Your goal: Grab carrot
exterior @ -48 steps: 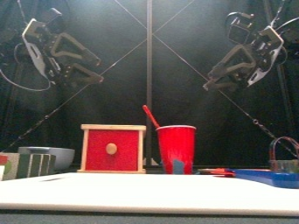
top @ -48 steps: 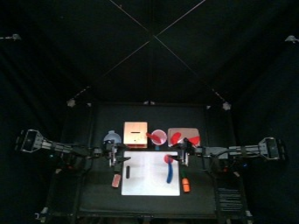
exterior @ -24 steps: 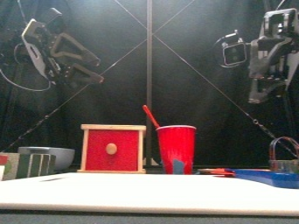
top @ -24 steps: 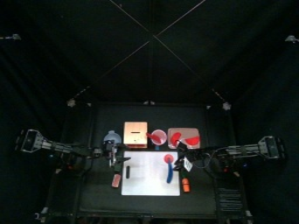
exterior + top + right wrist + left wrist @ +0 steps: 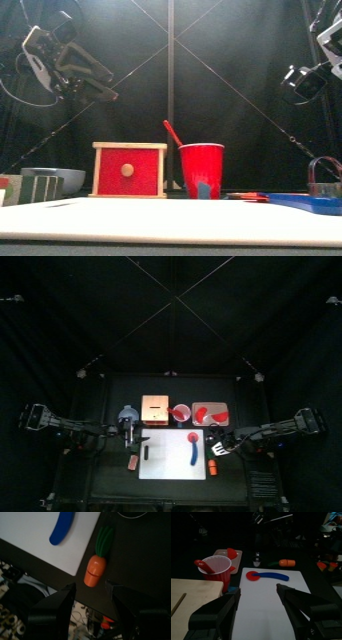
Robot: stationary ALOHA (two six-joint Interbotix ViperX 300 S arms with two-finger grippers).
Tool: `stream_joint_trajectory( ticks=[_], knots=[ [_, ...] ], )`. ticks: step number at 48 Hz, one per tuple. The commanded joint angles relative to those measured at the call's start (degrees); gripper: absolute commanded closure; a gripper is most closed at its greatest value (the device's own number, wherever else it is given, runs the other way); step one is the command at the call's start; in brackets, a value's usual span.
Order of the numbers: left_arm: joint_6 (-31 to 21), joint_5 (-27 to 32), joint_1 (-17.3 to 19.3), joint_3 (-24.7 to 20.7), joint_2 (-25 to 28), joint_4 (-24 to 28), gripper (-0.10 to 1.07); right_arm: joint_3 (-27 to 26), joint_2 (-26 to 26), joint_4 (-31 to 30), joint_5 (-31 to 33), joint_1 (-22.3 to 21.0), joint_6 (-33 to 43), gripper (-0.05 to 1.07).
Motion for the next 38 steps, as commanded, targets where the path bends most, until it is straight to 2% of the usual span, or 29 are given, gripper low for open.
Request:
stream_joint_trajectory(
  ticks=[1, 10, 25, 38],
  knots=[
    [0.1, -0.3, 0.2, -0.5, 0.0, 0.5, 0.05, -1.8, 1.8, -4.8, -1.8, 2.7, 5.0, 0.12],
    [0.1, -0.2, 0.1, -0.5, 0.0, 0.7, 0.05, -2.5, 5.8, -6.1, -1.6, 5.6, 11.0, -0.01],
    [0.1, -0.2, -0.4, -0.4, -0.1, 0.7, 0.05, -3.6, 16.1, -3.6, -5.1, 7.1, 12.2, -0.01],
    [0.1, -0.2, -0.4, -0.6, 0.0, 0.7, 0.05, -4.6, 20.8, -1.8, -4.9, 7.8, 12.2, -0.01]
  ],
)
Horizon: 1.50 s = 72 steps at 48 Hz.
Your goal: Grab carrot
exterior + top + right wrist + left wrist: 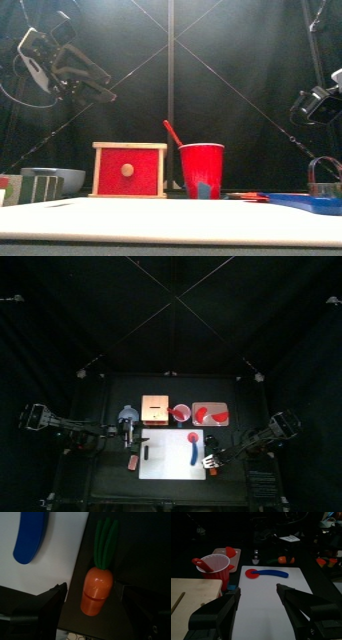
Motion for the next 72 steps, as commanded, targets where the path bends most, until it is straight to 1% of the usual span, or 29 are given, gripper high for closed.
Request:
stream_joint_trajectory(
  ticks=[1, 15, 25, 28, 31, 36, 40, 42, 49, 54, 58, 64, 67, 72],
  knots=[
    [0.0, -0.2, -0.1, -0.7, 0.0, 0.1, 0.05, -1.2, -0.5, 0.2, 0.0, 0.3, 0.0, -0.01],
    [-0.1, -0.2, -0.1, -1.1, -0.1, 0.1, 0.05, -1.3, 0.0, 0.2, 3.3, 0.8, 0.0, 0.0],
    [-0.1, -0.2, -0.1, -1.0, -0.1, 0.1, 0.05, -1.9, 0.4, 0.3, 3.3, 0.8, 0.0, 0.01],
    [-0.1, -0.2, -0.1, -1.1, -0.1, 0.1, 0.05, -2.0, 0.6, 0.2, 3.4, 0.8, 0.0, 0.04],
    [-0.1, -0.2, -0.1, -1.1, -0.1, 0.1, 0.05, -2.3, 0.9, 0.3, 3.4, 0.8, 0.0, 0.11],
    [-0.1, -0.2, -0.1, -0.9, -0.2, 0.1, 0.05, -2.5, 1.0, 0.5, 3.4, 1.0, 0.0, 0.28],
    [-0.1, -0.2, -0.1, -0.9, -0.2, 0.1, 0.05, -2.5, 1.1, 0.8, 3.4, 1.0, -0.1, 0.4],
    [-0.1, -0.2, -0.1, -0.8, -0.3, 0.1, 0.05, -2.6, 0.9, 0.7, 3.4, 1.0, -0.1, 0.43],
    [-0.1, -0.2, -0.1, -0.9, -0.3, 0.1, 0.05, -4.3, -0.1, -0.7, 4.4, 0.9, -0.4, 0.44],
    [-0.1, -0.2, -0.1, -1.0, -0.3, 0.1, 0.05, -6.6, -1.0, -3.3, 4.7, 0.6, -1.0, 0.44],
    [-0.1, -0.2, -0.1, -1.1, -0.4, 0.1, 0.05, -8.8, -1.4, -6.9, 4.4, -0.4, -1.0, 0.44],
    [-0.2, -0.2, -0.1, -1.2, -0.3, 0.0, 0.05, -11.5, -1.5, -11.4, 2.6, -3.5, -1.1, 0.44],
    [-0.2, -0.2, -0.1, -1.0, -0.3, 0.0, 0.05, -12.1, -1.0, -12.4, -0.6, -5.7, -1.0, 0.44],
    [-0.2, -0.2, -0.1, -0.9, -0.4, -0.4, 0.05, -12.5, 0.4, -13.2, -8.0, -9.7, -0.9, 0.44]
  ],
)
